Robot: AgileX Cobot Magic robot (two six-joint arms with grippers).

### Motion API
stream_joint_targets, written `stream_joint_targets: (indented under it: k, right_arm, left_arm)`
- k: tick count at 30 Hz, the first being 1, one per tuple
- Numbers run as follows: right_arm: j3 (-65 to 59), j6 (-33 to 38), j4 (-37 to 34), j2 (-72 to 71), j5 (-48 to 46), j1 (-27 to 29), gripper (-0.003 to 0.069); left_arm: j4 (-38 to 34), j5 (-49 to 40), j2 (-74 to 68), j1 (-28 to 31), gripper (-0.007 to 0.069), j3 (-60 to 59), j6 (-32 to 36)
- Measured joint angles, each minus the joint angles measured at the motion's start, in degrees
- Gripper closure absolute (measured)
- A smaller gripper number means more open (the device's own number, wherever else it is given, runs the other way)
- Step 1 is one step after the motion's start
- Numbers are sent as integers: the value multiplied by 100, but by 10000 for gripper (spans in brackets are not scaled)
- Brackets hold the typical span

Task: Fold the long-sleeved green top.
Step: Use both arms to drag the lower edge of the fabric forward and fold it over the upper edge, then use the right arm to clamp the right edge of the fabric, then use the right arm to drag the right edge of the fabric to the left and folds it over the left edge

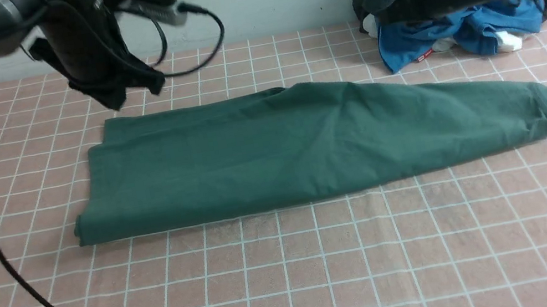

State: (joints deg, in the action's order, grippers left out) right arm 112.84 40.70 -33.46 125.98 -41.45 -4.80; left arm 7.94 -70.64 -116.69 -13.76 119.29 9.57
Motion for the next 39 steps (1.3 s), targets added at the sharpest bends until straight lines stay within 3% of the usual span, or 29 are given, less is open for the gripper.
stream_joint_targets:
  k: [1, 4, 5, 6, 11, 13, 16, 20, 26, 32, 36, 39]
  right_arm:
    - [0, -49, 45, 0, -213, 17, 510]
    - [-20, -1035, 1050, -245, -1852, 370, 372]
    - [-46, -1091, 1179, -245, -1966, 413, 364]
    - [-164, -1515, 1628, -196, -2231, 572, 301]
    - [-529, -2819, 2906, 114, -2420, 1016, 106]
    - [-614, -3045, 3142, 249, -2414, 1104, 61]
    - [-628, -3225, 3177, 463, -2252, 1133, 50]
    - [-628, -3248, 3076, 636, -2145, 1138, 97]
    - [-561, -2573, 2461, 644, -2256, 1143, 409]
    - [-323, -2562, 2296, 644, -2495, 1138, 620]
    - [-164, -2884, 2835, 644, -2737, 1127, 648]
    - [119, -3232, 3840, 602, -2906, 1107, 648]
  left_arm:
    - [0, 0, 0, 0, 632, 0, 0]
    - [-318, -4, 1009, 0, 632, -359, 0]
    - [-318, -4, 1009, 0, 632, -396, 0]
    - [-551, -4, 1442, 0, 632, -759, 34]
    - [-1154, 316, 2728, 0, 631, -2323, 214]
    - [-1214, 690, 3206, 0, 631, -3002, 235]
    - [-1214, 1082, 3811, 0, 631, -3791, 240]
    - [-1174, 1121, 4264, 0, 631, -4353, 240]
    - [-653, 931, 5255, 0, 631, -5380, 47]
    - [-143, 936, 6093, 0, 631, -6254, -438]
    - [173, 942, 6475, 0, 631, -6690, -623]
    - [334, 942, 6790, 0, 631, -6900, -820]
